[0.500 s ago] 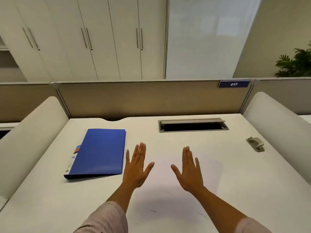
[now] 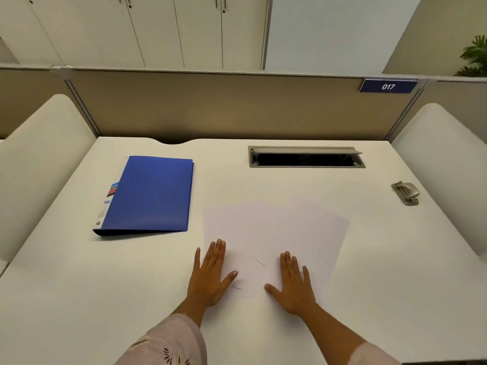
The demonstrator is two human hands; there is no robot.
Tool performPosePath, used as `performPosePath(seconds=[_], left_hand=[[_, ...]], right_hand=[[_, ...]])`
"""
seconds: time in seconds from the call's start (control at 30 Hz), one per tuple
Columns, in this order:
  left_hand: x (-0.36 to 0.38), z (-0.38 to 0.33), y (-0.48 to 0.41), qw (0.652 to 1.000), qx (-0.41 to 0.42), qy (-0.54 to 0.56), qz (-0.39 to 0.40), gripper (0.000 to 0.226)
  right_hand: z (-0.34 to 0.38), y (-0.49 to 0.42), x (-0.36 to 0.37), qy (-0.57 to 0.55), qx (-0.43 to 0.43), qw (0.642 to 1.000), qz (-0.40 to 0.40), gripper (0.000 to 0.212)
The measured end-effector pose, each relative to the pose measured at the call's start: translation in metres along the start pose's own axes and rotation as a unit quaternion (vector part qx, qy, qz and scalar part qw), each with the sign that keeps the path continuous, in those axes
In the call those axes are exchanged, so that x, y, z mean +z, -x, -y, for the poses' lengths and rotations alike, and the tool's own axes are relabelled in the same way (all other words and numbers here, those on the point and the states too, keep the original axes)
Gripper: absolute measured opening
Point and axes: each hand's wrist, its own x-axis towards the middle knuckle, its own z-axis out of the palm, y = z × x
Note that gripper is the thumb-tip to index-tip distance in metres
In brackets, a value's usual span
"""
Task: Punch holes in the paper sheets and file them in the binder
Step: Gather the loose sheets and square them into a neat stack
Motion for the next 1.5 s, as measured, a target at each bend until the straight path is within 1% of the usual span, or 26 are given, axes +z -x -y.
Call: performPosePath(seconds=[0.1,0.23,0.43,0.67,0.77,0.83,0.9,0.97,1.03,1.1,1.13,1.17,1.23,1.3,1.4,1.5], left_hand=[[0.009,0.005,0.009,0.998,-0.022,0.003,0.06,0.081],[0.021,0.01,0.009,0.996,-0.033,0.023,0.077,0.079],[0.02,0.01,0.003,0.998,0.0,0.031,0.052,0.087],[0.016,0.01,0.002,0.997,-0.003,0.038,0.066,0.094],[0.018,0.01,0.001,0.997,-0.013,0.055,0.06,0.098],[0.02,0.006,0.0,0.996,-0.023,0.072,0.048,0.101],[0.019,-0.002,-0.003,0.995,-0.033,0.084,0.036,0.1],[0.016,-0.013,-0.01,0.995,-0.027,0.086,0.034,0.096],[0.011,-0.027,-0.021,0.994,-0.009,0.102,0.024,0.094],[0.005,-0.043,-0.032,0.993,0.006,0.109,0.035,0.096],[0.003,-0.052,-0.036,0.993,0.012,0.11,0.046,0.097],[0.002,-0.062,-0.041,0.992,0.015,0.111,0.055,0.096],[0.0,-0.082,-0.047,0.989,0.008,0.13,0.076,0.085],[-0.003,-0.103,-0.052,0.977,-0.019,0.188,0.099,0.078],[-0.005,-0.126,-0.057,0.954,-0.072,0.262,0.127,0.082],[-0.006,-0.134,-0.062,0.93,-0.119,0.322,0.129,0.084]], right_hand=[[0.001,0.004,0.007,-0.012,0.017,1.0,0.007,0.103],[0.002,0.004,0.01,-0.022,0.017,1.0,0.002,0.102],[-0.009,0.005,0.013,-0.003,-0.006,1.0,0.0,0.096],[-0.039,0.01,0.006,0.004,-0.083,0.997,0.004,0.08],[-0.053,0.01,0.001,0.002,-0.095,0.995,0.0,0.077],[-0.06,0.011,-0.001,-0.02,-0.072,0.997,-0.02,0.082],[-0.063,0.015,-0.002,-0.029,-0.025,0.999,-0.037,0.09],[-0.061,0.018,0.0,-0.04,0.048,0.996,-0.062,0.101],[-0.056,0.021,0.002,-0.057,0.137,0.984,-0.096,0.109],[-0.05,0.022,0.003,-0.093,0.209,0.967,-0.114,0.112],[-0.047,0.021,0.003,-0.104,0.229,0.961,-0.114,0.113],[-0.045,0.021,0.003,-0.107,0.238,0.959,-0.113,0.112],[-0.041,0.02,0.002,-0.102,0.243,0.959,-0.104,0.11],[-0.04,0.02,0.001,-0.099,0.248,0.959,-0.097,0.11],[-0.042,0.019,0.002,-0.096,0.252,0.958,-0.095,0.12],[-0.044,0.016,0.003,-0.092,0.254,0.958,-0.096,0.124]])
